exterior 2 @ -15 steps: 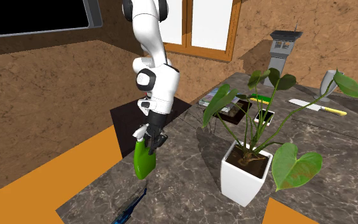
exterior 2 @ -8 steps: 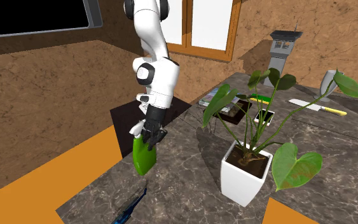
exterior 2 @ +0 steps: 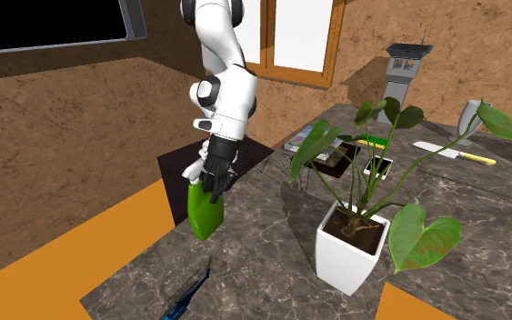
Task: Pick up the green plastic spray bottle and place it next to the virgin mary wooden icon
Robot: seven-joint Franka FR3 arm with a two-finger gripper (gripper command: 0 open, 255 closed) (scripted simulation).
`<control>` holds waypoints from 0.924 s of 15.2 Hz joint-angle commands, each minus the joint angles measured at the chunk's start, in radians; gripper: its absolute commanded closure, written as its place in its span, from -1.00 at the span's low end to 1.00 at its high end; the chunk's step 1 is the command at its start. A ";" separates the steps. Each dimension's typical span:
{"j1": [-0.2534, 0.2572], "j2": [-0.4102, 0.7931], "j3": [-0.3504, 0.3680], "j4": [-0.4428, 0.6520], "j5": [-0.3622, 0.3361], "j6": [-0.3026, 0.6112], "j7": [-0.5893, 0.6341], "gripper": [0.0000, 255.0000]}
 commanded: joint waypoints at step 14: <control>0.040 -0.120 -0.021 0.074 0.189 -0.156 -0.191 1.00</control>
